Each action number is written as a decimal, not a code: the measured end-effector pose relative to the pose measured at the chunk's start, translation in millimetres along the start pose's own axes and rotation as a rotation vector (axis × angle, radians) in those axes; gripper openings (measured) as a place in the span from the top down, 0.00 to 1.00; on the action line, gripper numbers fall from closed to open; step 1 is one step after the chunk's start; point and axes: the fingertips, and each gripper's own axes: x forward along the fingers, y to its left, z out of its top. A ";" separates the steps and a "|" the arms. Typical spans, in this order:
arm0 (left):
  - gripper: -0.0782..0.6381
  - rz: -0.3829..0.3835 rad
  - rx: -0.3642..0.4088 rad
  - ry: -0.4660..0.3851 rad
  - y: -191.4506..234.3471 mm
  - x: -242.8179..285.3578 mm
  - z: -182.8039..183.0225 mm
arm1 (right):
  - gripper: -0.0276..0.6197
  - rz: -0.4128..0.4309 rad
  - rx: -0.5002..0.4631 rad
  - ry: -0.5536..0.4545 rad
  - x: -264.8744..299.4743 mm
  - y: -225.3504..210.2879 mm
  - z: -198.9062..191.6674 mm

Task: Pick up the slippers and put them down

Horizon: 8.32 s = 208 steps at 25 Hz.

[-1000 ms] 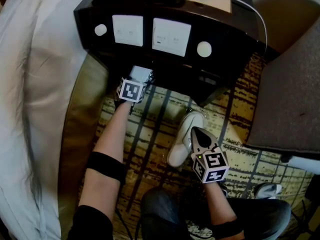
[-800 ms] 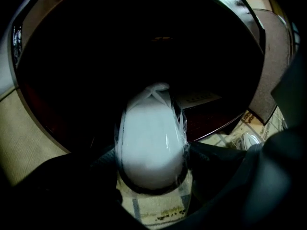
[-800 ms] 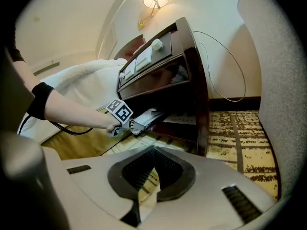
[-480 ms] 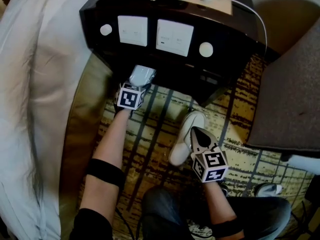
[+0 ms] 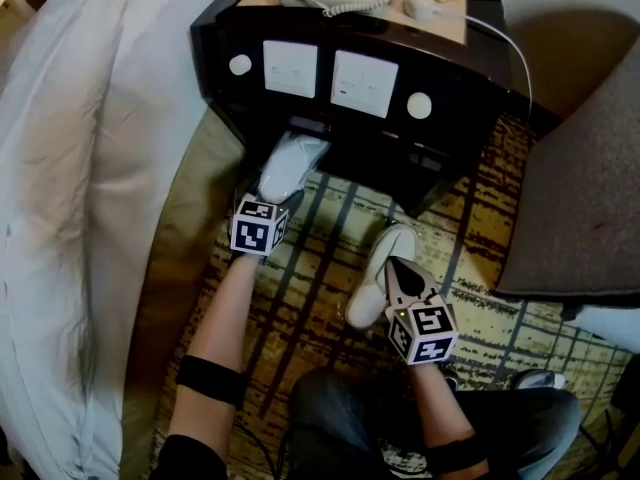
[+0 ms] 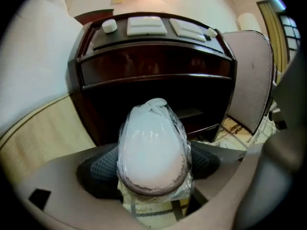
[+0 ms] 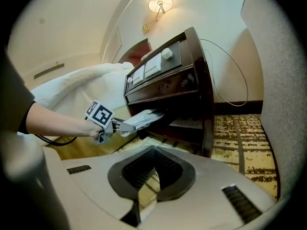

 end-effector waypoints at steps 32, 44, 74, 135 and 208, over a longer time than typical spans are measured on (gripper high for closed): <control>0.33 -0.002 -0.123 -0.013 -97.0 -106.0 -140.6 | 0.96 -0.029 -0.003 -0.021 -42.7 2.5 -8.2; 0.33 -0.024 -0.153 0.110 -104.1 -61.1 -201.2 | 0.96 -0.039 0.000 0.003 -38.2 -4.1 -18.5; 0.72 0.069 -0.106 -0.010 -100.5 -130.1 -127.0 | 0.96 -0.006 -0.017 -0.008 -47.6 9.3 -3.1; 0.89 0.294 -0.233 -0.432 -57.3 -418.8 114.0 | 0.96 0.078 -0.235 -0.287 -186.8 14.6 258.5; 0.34 -0.002 -0.155 0.198 -94.2 -46.6 -187.3 | 0.96 0.107 -0.103 0.118 9.8 21.7 -55.7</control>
